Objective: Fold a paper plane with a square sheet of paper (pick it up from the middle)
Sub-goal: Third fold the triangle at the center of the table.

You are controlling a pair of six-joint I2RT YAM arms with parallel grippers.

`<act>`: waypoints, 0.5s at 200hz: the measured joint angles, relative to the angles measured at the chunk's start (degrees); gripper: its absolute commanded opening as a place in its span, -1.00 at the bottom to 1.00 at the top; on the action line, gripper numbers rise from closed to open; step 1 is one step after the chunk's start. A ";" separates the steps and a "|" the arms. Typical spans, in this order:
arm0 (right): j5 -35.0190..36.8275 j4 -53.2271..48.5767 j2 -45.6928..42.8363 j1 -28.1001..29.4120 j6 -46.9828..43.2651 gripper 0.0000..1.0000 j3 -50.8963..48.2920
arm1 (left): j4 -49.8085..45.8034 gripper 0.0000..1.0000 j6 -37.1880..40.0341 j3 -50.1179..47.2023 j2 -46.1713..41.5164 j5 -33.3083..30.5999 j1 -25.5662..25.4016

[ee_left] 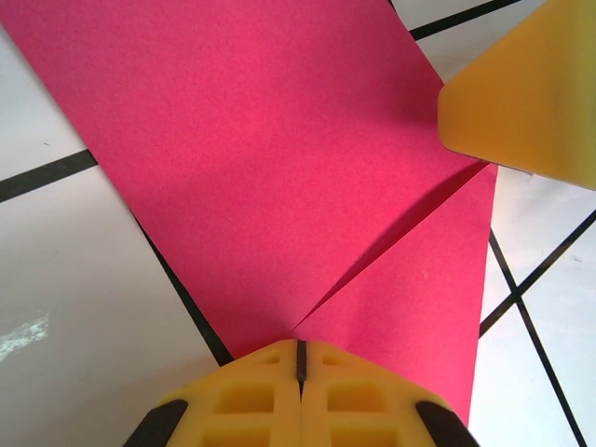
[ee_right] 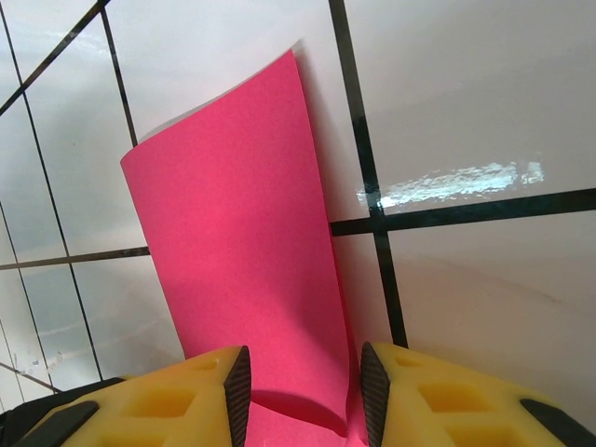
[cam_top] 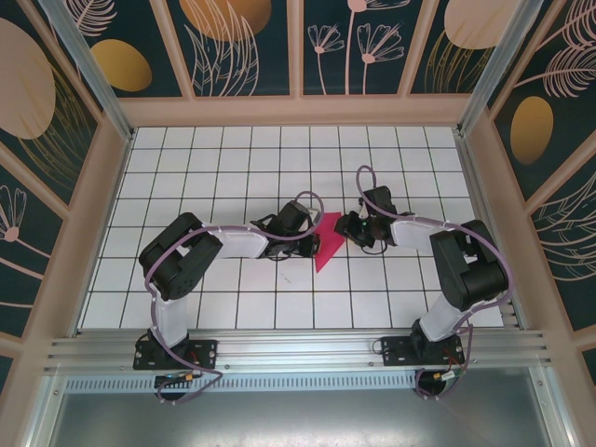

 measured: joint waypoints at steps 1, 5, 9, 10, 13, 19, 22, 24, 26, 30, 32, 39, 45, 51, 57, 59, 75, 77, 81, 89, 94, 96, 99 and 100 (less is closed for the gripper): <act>0.00 -0.02 0.00 0.00 0.00 -0.23 0.00 | 0.00 -1.00 0.00 0.00 0.00 0.00 0.00; 0.02 -0.07 0.00 0.04 0.00 -0.23 0.00 | 0.00 -1.00 0.00 0.00 0.00 0.00 0.00; 0.02 -0.11 0.00 0.04 0.00 -0.23 0.02 | 0.00 -1.00 0.00 0.00 0.00 0.00 0.00; 0.02 -0.11 0.00 0.04 0.00 -0.23 0.02 | 0.00 -1.00 0.00 0.00 0.00 0.00 0.00; 0.04 -0.17 0.00 0.04 0.00 -0.23 0.04 | 0.00 -1.00 0.00 0.00 0.00 0.00 0.00; 0.13 -0.24 0.00 0.11 0.00 -0.24 0.07 | 0.00 -1.00 0.00 0.00 0.00 0.00 0.00; 0.22 -0.28 0.00 0.15 0.00 -0.24 0.09 | 0.00 -1.00 0.00 0.00 0.00 0.00 0.00; 0.26 -0.37 0.00 0.15 -0.02 -0.24 0.13 | 0.00 -1.00 0.00 0.00 0.00 0.00 0.00; 0.35 -0.55 0.00 0.17 -0.02 -0.24 0.17 | 0.00 -1.00 0.00 0.00 0.00 0.00 0.00; 0.48 -0.74 0.00 0.24 -0.02 -0.25 0.28 | 0.00 -1.00 0.00 0.00 0.00 0.00 0.00; 0.59 -0.94 0.00 0.28 -0.07 -0.25 0.35 | 0.00 -1.00 0.00 0.00 0.00 0.00 0.00; 1.14 -1.49 0.00 0.44 -0.20 -0.26 0.66 | 0.00 -1.00 0.00 0.00 0.00 0.00 0.00; 1.62 -1.90 0.00 0.61 -0.33 -0.26 0.96 | 0.00 -1.00 0.00 0.00 0.00 0.00 0.00; 2.08 -2.43 0.00 0.81 -0.44 -0.26 1.31 | 0.00 -1.00 0.00 0.00 0.00 0.00 0.00; 2.67 -2.91 0.00 1.03 -0.59 -0.26 1.68 | 0.00 -1.00 0.00 0.00 0.00 0.00 0.00; 2.75 -3.06 0.00 1.07 -0.63 -0.26 1.77 | 0.00 -1.00 0.00 0.00 0.00 0.00 0.00; 3.78 -4.04 0.00 1.57 -1.31 -0.27 2.64 | 0.00 -1.00 0.00 0.00 0.00 0.00 0.00; 3.93 -4.11 0.00 1.66 -1.33 -0.27 2.75 | 0.00 -1.00 0.00 0.00 0.00 0.00 0.00; 4.09 -4.22 0.00 1.75 -1.51 -0.27 2.91 | 0.00 -1.00 0.00 0.00 0.00 0.00 0.00; 4.28 -4.42 0.00 1.90 -1.62 -0.27 3.21 | 0.00 -1.00 0.00 0.00 0.00 -0.02 0.00; 4.39 -4.59 0.00 2.01 -1.70 -0.27 3.39 | 0.00 -1.00 0.00 0.00 0.00 0.00 0.00; 4.44 -4.61 0.00 2.03 -1.73 -0.27 3.43 | 0.00 -1.00 0.00 0.00 0.00 0.00 0.00; 4.55 -4.76 0.00 2.05 -1.75 -0.27 3.54 | 0.00 -1.00 0.00 0.00 0.00 -0.02 0.00; 4.57 -4.79 0.00 2.05 -1.75 -0.27 3.58 | 0.00 -1.00 0.00 0.00 0.00 0.00 0.00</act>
